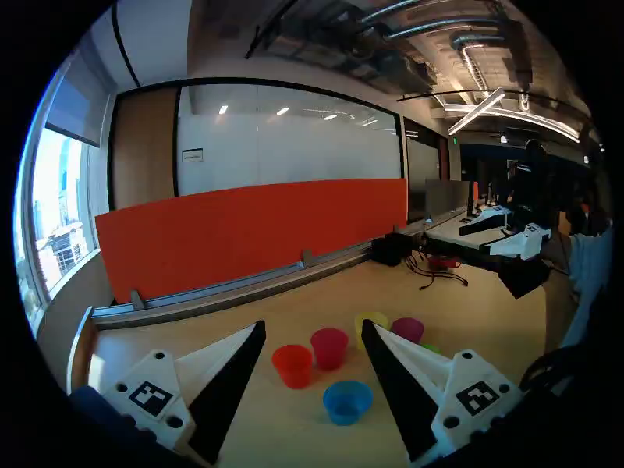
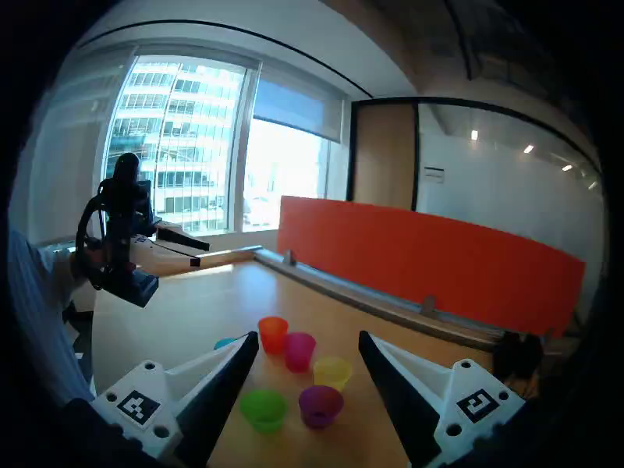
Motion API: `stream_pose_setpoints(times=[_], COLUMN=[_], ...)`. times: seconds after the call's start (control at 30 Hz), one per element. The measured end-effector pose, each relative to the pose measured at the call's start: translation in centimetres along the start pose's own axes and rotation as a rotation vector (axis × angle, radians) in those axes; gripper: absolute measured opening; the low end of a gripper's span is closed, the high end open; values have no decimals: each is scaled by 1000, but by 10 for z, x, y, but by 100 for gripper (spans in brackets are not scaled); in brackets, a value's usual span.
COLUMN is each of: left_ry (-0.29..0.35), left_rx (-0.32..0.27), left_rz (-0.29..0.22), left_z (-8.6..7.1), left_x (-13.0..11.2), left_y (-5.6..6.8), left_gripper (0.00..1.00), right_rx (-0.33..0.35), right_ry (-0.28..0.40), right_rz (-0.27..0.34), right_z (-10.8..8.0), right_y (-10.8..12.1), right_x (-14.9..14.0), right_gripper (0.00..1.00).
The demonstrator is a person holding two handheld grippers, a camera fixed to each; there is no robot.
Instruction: Pour water
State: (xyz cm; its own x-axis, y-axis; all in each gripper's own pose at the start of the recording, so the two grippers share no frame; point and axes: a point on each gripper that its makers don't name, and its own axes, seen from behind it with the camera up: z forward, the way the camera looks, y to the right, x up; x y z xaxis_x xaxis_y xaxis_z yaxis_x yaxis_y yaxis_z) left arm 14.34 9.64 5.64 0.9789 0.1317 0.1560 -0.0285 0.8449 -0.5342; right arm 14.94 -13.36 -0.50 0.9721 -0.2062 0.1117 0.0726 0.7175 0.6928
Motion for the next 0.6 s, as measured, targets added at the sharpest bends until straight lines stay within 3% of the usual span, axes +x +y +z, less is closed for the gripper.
stream_pose_setpoints(times=[0.6], left_ry=[-121], left_rx=[-71], left_rz=[11], left_z=[20], left_x=[-59], left_y=[18], left_gripper=[91], right_rx=[83], right_ry=[-103], right_rz=[-9], right_z=[13], right_y=[-18], right_x=[-50], right_gripper=[100])
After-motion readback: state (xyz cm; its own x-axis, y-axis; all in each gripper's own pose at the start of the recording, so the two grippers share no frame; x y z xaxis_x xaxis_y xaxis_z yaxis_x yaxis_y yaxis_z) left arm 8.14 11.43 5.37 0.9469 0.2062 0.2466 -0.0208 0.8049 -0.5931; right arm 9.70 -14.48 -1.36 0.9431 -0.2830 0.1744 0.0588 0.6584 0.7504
